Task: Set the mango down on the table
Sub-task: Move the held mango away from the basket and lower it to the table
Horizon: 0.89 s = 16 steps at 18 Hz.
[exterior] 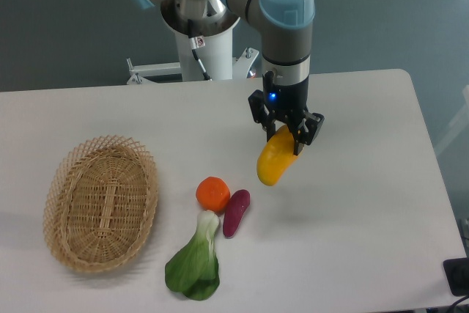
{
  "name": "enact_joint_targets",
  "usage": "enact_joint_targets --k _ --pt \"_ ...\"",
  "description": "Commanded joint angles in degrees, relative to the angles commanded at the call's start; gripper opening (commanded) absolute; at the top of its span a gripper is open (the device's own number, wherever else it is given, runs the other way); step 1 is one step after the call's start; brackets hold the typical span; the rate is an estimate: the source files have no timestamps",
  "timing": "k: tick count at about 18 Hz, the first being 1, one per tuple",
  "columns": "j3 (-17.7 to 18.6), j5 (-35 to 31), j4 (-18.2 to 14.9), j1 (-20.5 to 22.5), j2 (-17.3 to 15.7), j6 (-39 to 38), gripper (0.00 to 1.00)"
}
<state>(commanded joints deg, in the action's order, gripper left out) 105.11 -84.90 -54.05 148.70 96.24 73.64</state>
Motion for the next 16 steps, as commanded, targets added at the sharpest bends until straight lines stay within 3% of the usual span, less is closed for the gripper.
enact_joint_targets --k 6,11,13,16 --pt "2.3 -0.2 1.0 6.2 1.8 9.8 0.57" --pt "4.1 -0.3 9.9 6.5 6.2 8.3 0.57" --pt "4.5 -0.3 13.8 5.8 8.4 3.1 0.57" --pt "4.0 -0.3 15.6 4.3 10.6 -1.3 0.57"
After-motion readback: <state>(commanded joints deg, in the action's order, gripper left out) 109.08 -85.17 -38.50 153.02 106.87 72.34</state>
